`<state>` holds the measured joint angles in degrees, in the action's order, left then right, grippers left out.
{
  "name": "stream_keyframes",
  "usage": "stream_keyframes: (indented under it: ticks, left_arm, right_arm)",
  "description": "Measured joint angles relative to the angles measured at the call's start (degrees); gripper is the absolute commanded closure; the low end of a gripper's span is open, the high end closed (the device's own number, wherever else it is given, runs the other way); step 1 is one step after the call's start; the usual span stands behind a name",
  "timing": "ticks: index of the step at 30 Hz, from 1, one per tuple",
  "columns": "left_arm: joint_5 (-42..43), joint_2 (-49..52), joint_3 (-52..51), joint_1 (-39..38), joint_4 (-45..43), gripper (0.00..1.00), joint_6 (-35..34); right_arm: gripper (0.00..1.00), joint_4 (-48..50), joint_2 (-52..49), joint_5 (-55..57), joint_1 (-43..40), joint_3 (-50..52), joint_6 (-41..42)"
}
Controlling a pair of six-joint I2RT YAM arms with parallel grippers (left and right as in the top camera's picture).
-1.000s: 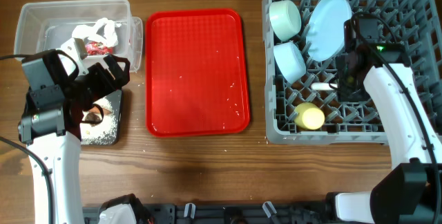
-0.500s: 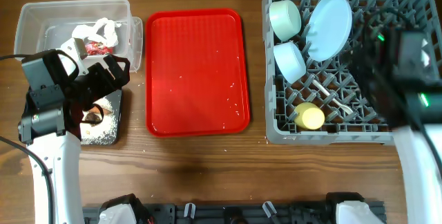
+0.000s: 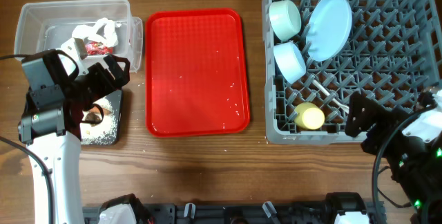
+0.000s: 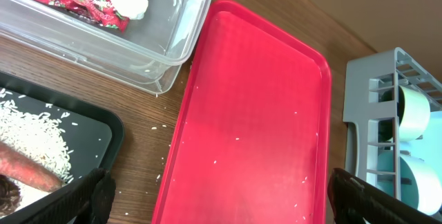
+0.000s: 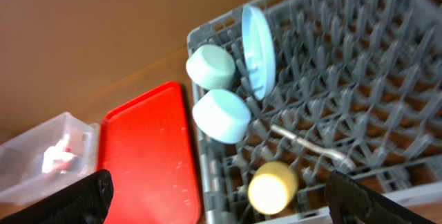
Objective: Sort waste into correct bins and load items into the dishwasher rack
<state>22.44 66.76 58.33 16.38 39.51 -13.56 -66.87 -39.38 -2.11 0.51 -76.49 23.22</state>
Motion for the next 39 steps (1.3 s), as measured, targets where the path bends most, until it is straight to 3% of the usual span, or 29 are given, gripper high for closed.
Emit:
stream_keyframes:
  ticks: [3, 6, 11, 13, 18, 25, 39]
  left_arm:
    - [0.0, 0.0, 0.0, 0.0, 0.0, 0.0, 0.0]
    - [0.0, 0.0, 0.0, 0.0, 0.0, 0.0, 0.0]
    - [0.0, 0.0, 0.0, 0.0, 0.02, 0.0, 0.0]
    - [0.0, 0.0, 0.02, 0.0, -0.02, 0.0, 0.0]
    - [0.0, 0.04, 0.04, 0.0, -0.02, 0.0, 0.0]
    - [0.0, 0.04, 0.04, 0.0, 0.0, 0.0, 0.0]
    - [0.0, 0.04, 0.04, 0.0, 0.0, 0.0, 0.0]
  right_arm:
    - [0.0, 2.75, 0.55, 0.83, 0.0, 2.08, -5.9]
    - [0.0, 13.42, 2.49, 0.81, -0.02, 9.92, -11.41]
    - [0.0, 36.65, 11.69, 0.07, -0.02, 32.57, -16.52]
    - [0.0, 50.99, 16.28, -1.36, -0.07, 43.5, -17.22]
    - [0.0, 64.17, 26.88, -5.62, -0.07, 65.48, -17.53]
    - [0.0, 67.73, 35.74, -6.93, -0.07, 75.45, -17.53]
    - [0.0, 67.58, 36.83, -6.93, -0.07, 76.08, -17.53]
